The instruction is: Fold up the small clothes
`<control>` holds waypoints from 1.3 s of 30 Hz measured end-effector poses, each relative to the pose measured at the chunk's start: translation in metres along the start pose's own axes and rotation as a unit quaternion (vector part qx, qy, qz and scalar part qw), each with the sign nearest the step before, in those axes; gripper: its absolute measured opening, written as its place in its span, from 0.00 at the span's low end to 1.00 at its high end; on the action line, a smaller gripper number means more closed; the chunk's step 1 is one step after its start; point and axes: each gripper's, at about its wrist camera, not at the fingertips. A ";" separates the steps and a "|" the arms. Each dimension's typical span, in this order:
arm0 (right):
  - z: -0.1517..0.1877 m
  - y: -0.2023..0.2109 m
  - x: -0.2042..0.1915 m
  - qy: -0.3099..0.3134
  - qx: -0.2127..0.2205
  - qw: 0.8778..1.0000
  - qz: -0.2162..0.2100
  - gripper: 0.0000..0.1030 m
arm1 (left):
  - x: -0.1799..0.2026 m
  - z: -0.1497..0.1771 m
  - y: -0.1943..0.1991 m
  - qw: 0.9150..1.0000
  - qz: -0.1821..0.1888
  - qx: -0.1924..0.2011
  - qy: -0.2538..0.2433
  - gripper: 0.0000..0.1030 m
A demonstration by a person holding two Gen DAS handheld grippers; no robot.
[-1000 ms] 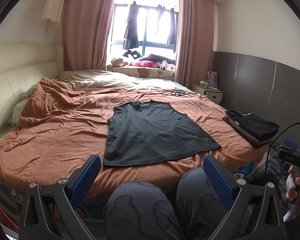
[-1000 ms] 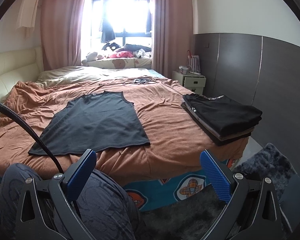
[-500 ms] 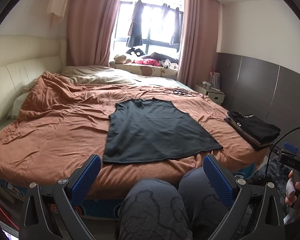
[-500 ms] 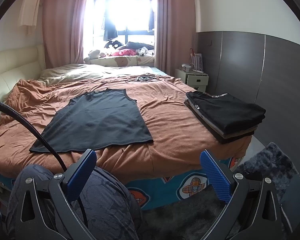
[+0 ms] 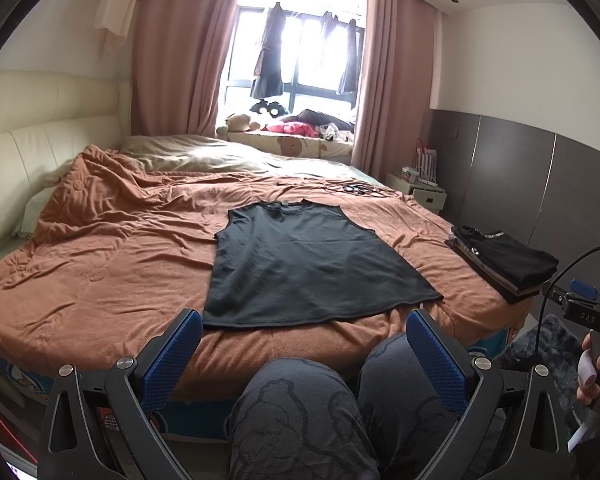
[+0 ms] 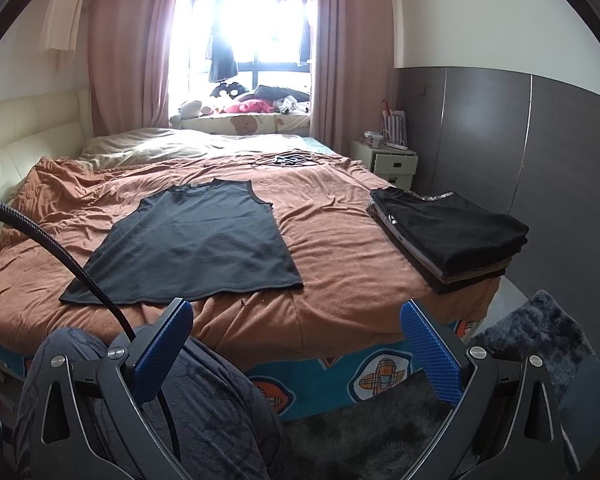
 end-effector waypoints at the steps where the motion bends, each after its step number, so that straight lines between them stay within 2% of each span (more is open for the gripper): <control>1: 0.000 0.001 0.000 0.001 0.000 1.000 0.001 1.00 | 0.000 0.000 0.000 1.000 0.000 0.000 0.000 1.00; 10: -0.001 0.000 0.001 0.008 0.004 1.000 0.000 1.00 | -0.002 0.001 -0.003 1.000 0.000 0.002 0.007 1.00; 22: -0.007 -0.022 0.005 -0.008 -0.003 1.000 -0.007 1.00 | 0.000 -0.011 -0.029 1.000 -0.003 -0.011 -0.006 1.00; 27: -0.019 -0.037 0.004 -0.010 0.003 1.000 -0.007 1.00 | -0.010 -0.021 -0.053 1.000 0.002 -0.021 -0.005 1.00; 34: -0.031 -0.077 0.005 -0.019 -0.013 0.999 -0.024 1.00 | -0.035 -0.034 -0.093 0.999 -0.005 -0.039 0.003 0.99; 39: -0.041 -0.116 0.012 -0.029 -0.032 0.998 -0.049 1.00 | -0.057 -0.035 -0.131 0.998 -0.011 -0.066 0.006 0.93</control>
Point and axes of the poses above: each gripper's, at about its wrist camera, not at the fingertips, and y roughly against the way its jaws point, x to its right, z to its underside, and after that the axes turned 4 degrees about z, right-handed
